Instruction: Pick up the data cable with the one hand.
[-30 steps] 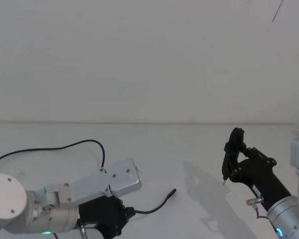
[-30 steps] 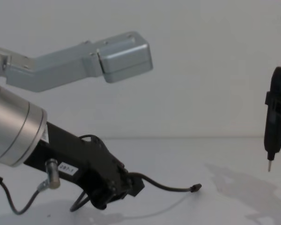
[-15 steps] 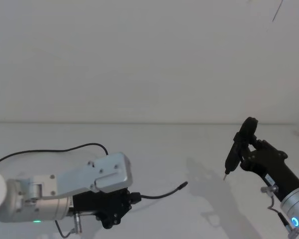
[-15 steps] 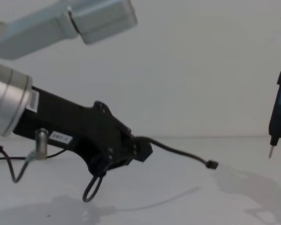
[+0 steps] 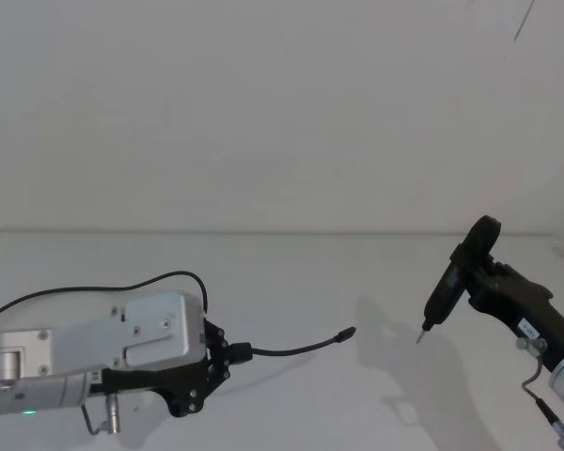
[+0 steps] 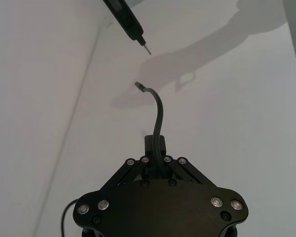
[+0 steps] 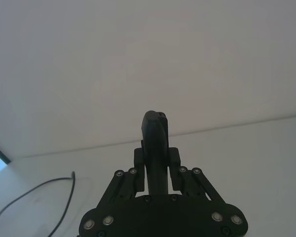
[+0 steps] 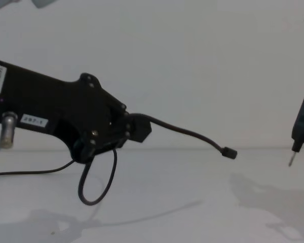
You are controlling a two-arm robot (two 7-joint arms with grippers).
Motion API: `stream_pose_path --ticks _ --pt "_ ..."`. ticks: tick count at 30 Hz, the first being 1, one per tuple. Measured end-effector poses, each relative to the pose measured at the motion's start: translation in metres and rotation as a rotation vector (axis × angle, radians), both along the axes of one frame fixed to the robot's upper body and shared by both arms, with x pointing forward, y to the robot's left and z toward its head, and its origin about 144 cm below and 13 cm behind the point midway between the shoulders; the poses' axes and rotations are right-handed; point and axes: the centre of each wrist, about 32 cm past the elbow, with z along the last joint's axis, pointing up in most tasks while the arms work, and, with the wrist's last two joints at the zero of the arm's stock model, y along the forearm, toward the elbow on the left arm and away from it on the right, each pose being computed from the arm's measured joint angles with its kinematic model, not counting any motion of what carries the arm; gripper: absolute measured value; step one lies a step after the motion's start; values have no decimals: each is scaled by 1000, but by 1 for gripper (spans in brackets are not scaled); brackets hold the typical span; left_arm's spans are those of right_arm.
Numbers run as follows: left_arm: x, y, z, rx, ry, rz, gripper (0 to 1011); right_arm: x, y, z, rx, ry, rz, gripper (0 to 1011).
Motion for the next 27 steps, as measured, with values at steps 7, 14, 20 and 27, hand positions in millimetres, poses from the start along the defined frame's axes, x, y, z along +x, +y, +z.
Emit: stream_pose_path --ticks 7,14,20,27 --pt "-3 3 3 4 -64 -23 0 -1 -2 6 59 21 22 284" --pt "-1 -1 4 9 -108 -57 0 -1 0 9 93 4 40 284" --pt "2 -6 3 15 -127 -81 0 -2 2 9 112 -37 45 284" --pt "4 -10 1 19 -142 -102 0 -2 5 8 123 -67 43 284"
